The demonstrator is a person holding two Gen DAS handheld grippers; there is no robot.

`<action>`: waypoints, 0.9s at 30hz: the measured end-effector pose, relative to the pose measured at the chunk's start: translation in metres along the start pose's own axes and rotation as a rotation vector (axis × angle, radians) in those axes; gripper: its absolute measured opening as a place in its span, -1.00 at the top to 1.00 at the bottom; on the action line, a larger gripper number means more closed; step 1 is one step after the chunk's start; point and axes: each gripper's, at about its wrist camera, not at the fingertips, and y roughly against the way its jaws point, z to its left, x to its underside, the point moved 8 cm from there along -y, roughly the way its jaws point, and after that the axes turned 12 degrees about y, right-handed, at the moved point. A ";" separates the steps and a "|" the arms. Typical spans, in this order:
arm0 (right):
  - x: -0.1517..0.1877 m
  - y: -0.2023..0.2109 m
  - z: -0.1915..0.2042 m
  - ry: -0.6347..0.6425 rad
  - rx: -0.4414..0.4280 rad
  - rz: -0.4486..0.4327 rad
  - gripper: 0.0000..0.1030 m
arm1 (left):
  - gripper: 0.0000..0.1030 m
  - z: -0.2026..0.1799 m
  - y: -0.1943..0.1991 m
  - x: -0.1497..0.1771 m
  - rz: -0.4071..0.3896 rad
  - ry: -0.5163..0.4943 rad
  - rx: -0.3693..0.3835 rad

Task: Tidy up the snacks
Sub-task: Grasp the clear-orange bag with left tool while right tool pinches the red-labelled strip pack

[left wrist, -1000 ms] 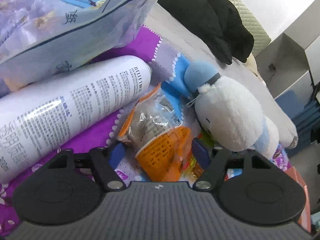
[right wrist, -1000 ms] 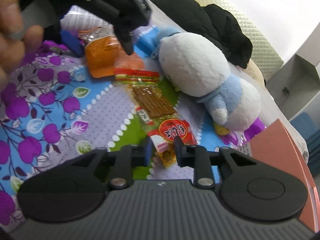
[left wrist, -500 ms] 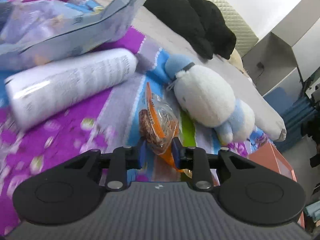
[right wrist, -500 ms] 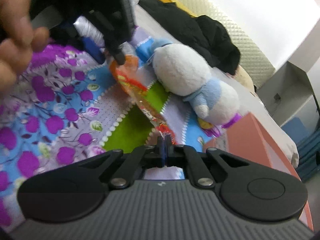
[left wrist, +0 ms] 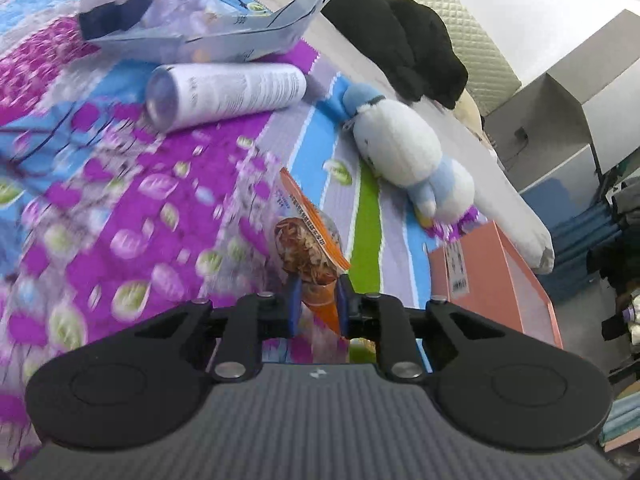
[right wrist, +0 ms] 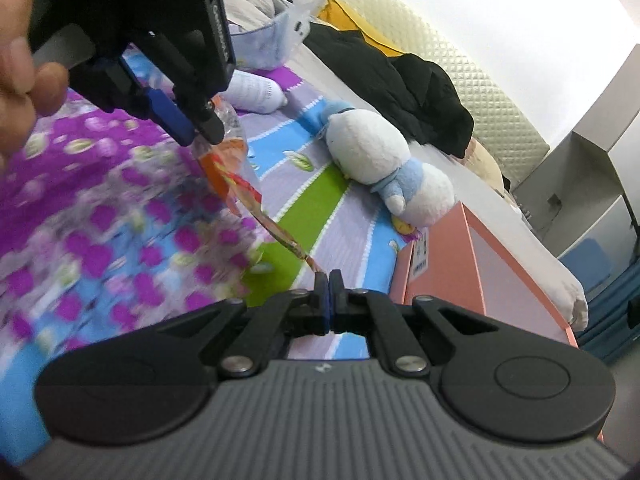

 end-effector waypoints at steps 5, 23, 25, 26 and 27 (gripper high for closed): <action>0.017 0.035 0.015 0.043 0.000 -0.006 0.95 | 0.60 0.011 0.025 0.030 0.050 -0.030 -0.022; 0.057 0.074 0.040 -0.064 -0.145 0.024 0.88 | 0.73 0.045 0.068 0.069 0.139 -0.063 -0.120; 0.059 0.076 0.039 -0.090 -0.155 0.017 0.87 | 0.34 0.045 0.071 0.070 0.142 -0.069 -0.124; 0.060 0.076 0.039 -0.100 -0.158 0.014 0.86 | 0.16 0.045 0.072 0.069 0.141 -0.068 -0.122; 0.060 0.077 0.039 -0.117 -0.170 0.010 0.81 | -0.13 0.045 0.074 0.068 0.131 -0.073 -0.126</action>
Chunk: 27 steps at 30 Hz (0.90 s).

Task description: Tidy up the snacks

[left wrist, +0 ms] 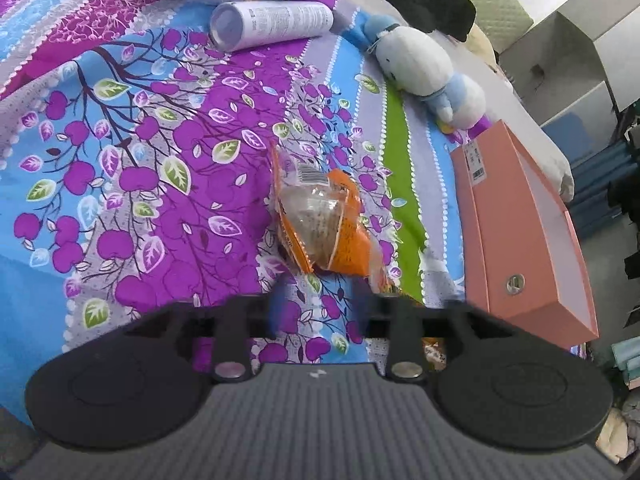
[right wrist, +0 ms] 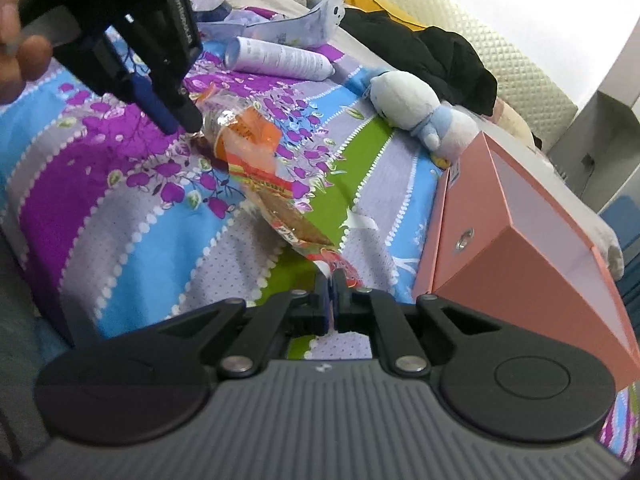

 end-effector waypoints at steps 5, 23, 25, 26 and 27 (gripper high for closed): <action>0.004 0.004 -0.007 -0.258 -0.176 -0.040 0.04 | -0.40 -0.001 0.011 -0.009 -0.069 -0.058 -0.054; -0.005 -0.011 -0.031 -0.450 -0.207 -0.183 -0.66 | -0.59 -0.003 0.008 -0.030 -0.104 -0.229 -0.182; -0.004 -0.016 -0.031 -0.440 -0.203 -0.182 -0.66 | -0.59 -0.006 0.005 -0.032 -0.102 -0.231 -0.175; -0.003 -0.019 -0.032 -0.434 -0.198 -0.178 -0.66 | -0.59 -0.008 0.003 -0.033 -0.101 -0.233 -0.171; -0.002 -0.022 -0.032 -0.430 -0.193 -0.172 -0.66 | -0.59 -0.011 0.002 -0.034 -0.101 -0.236 -0.164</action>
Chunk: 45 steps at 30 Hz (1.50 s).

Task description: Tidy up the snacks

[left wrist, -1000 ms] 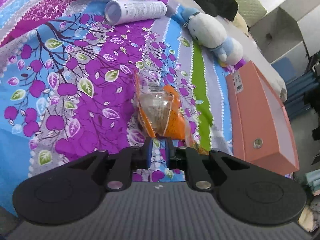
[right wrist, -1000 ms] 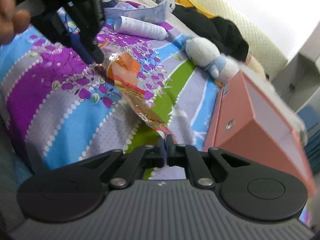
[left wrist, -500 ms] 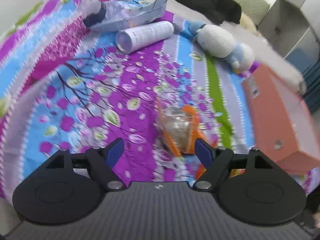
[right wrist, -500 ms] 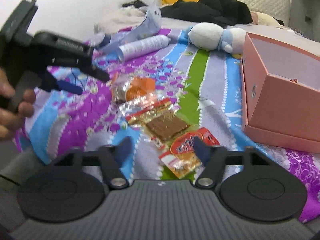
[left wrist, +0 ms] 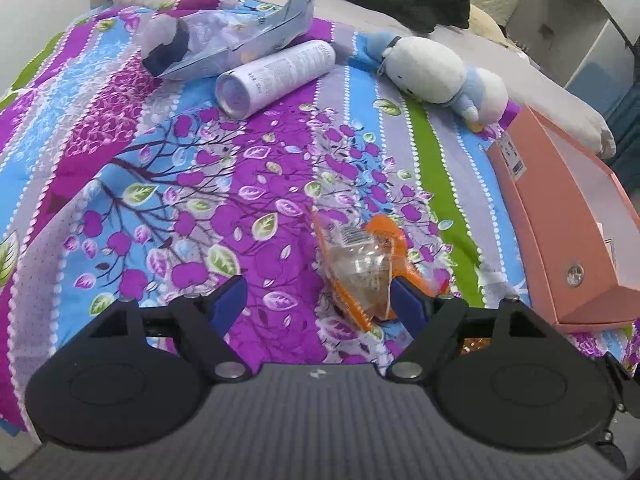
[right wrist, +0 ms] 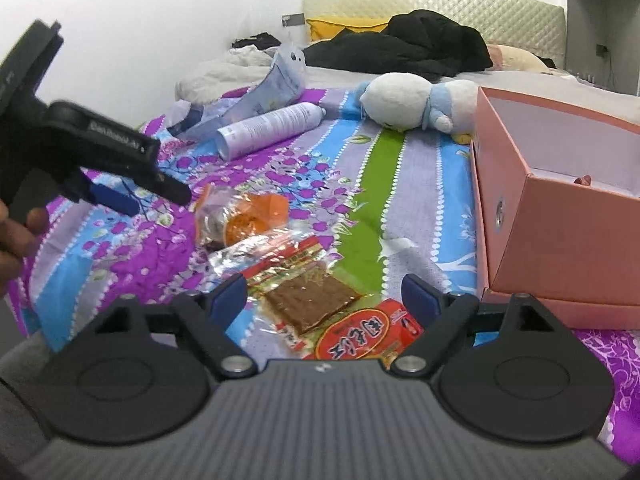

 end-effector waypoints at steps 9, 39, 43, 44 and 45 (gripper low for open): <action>0.003 -0.022 -0.009 -0.004 -0.065 0.052 -0.66 | -0.59 -0.022 -0.032 0.001 0.077 -0.087 0.039; 0.016 -0.053 0.022 0.204 -0.210 0.191 -0.53 | -0.77 -0.051 -0.096 -0.001 0.188 -0.029 -0.037; 0.016 -0.044 0.028 0.196 -0.169 0.175 -0.24 | -0.59 -0.052 -0.096 -0.003 0.176 -0.040 -0.041; 0.015 -0.041 0.028 0.193 -0.160 0.174 -0.17 | -0.53 -0.051 -0.096 -0.004 0.170 -0.046 -0.051; 0.015 -0.039 0.029 0.195 -0.149 0.176 -0.08 | -0.45 -0.050 -0.096 -0.005 0.163 -0.054 -0.058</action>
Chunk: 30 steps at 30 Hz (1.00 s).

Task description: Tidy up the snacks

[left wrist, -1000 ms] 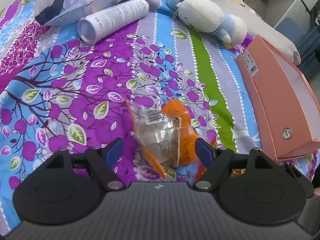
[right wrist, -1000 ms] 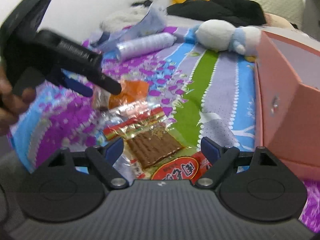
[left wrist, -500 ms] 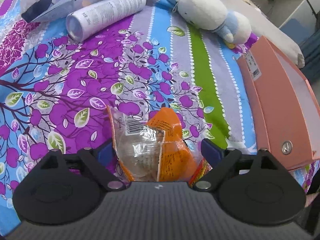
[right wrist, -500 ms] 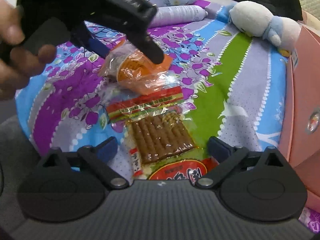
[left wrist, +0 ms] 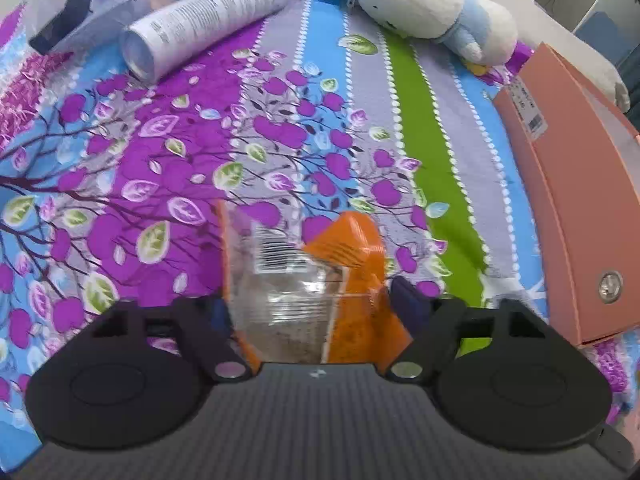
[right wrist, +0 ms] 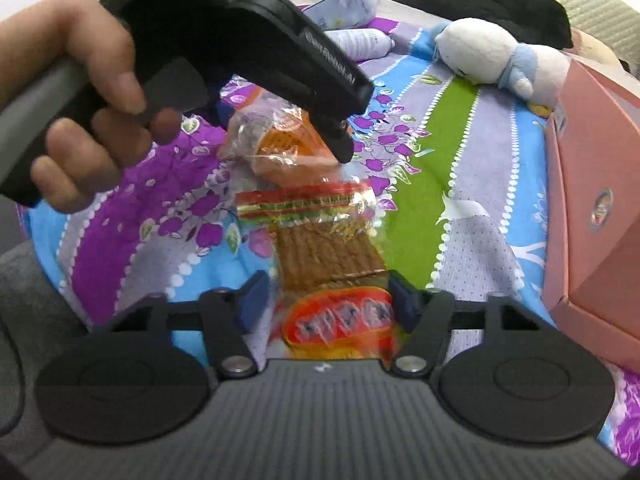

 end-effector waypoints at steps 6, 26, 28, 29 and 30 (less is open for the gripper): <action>0.004 0.008 -0.006 -0.059 0.042 0.016 -0.05 | -0.24 0.006 0.005 -0.001 -0.026 -0.008 0.014; -0.005 0.051 -0.045 -0.295 0.147 -0.044 -0.05 | -0.20 0.008 0.070 0.008 -0.127 0.012 0.091; -0.009 0.060 -0.048 -0.318 0.154 -0.062 -0.05 | -0.20 0.006 0.080 0.009 -0.137 0.016 0.108; -0.010 0.064 -0.049 -0.326 0.161 -0.068 -0.05 | -0.20 0.005 0.084 0.010 -0.140 0.021 0.118; -0.012 0.068 -0.051 -0.332 0.168 -0.075 -0.05 | -0.20 0.003 0.089 0.010 -0.144 0.026 0.126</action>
